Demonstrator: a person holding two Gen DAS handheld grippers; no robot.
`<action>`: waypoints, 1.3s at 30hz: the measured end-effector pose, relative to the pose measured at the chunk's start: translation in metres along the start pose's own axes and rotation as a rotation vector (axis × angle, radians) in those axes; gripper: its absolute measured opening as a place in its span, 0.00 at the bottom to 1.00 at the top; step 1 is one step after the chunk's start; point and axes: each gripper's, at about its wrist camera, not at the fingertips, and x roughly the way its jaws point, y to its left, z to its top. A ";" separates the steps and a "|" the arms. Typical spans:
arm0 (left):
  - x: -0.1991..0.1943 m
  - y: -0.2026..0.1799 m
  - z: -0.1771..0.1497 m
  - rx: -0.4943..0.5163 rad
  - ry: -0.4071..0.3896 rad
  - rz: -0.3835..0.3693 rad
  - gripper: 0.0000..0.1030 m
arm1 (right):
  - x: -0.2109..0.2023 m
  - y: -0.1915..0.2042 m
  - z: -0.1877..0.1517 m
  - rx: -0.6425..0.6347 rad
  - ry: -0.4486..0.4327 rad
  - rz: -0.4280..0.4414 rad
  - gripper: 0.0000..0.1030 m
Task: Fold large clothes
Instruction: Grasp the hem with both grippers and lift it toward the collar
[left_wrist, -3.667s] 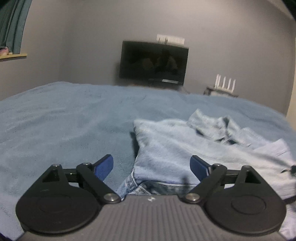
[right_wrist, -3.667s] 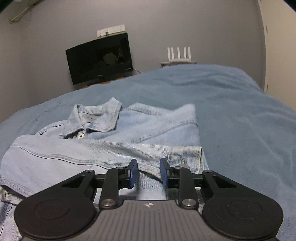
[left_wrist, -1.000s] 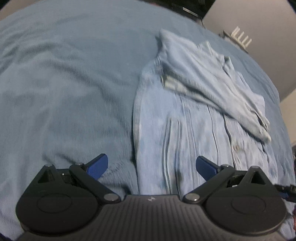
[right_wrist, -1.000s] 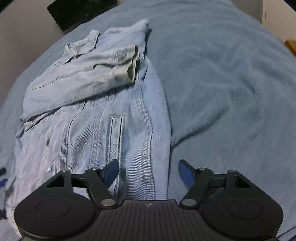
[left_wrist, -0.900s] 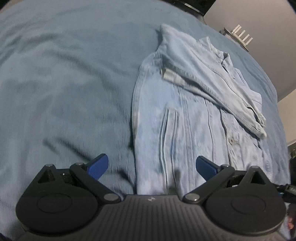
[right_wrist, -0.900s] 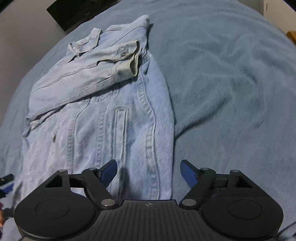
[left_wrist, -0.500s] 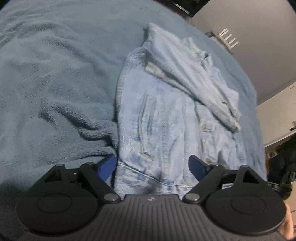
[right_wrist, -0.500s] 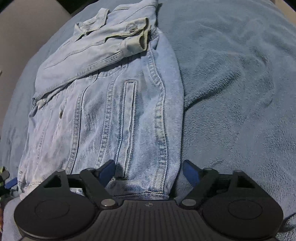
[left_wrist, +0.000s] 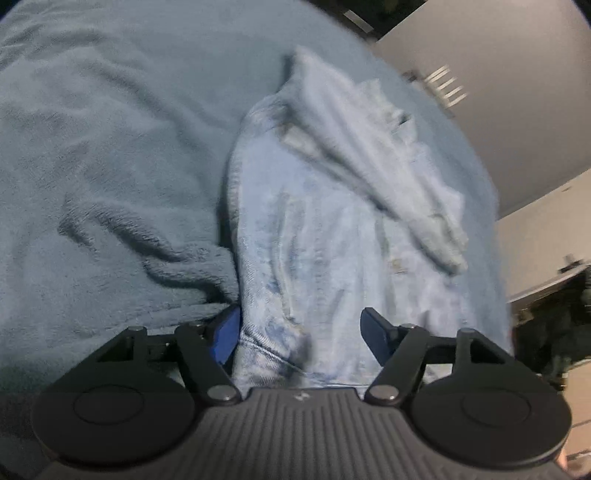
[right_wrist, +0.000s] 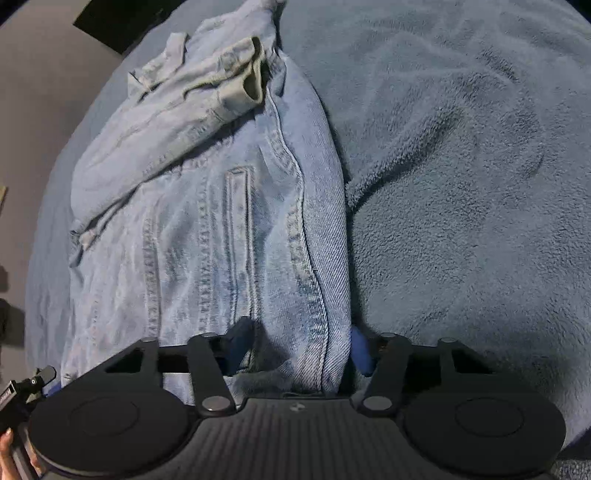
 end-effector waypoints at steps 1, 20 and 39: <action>-0.004 0.001 0.000 0.000 -0.016 -0.052 0.65 | -0.003 0.001 -0.001 -0.007 -0.007 0.021 0.50; 0.045 -0.001 0.003 0.080 0.261 0.048 0.65 | -0.003 -0.010 0.009 -0.049 0.116 -0.042 0.53; 0.051 0.013 0.007 -0.009 0.262 -0.041 0.42 | -0.013 -0.002 0.006 -0.076 0.126 0.142 0.44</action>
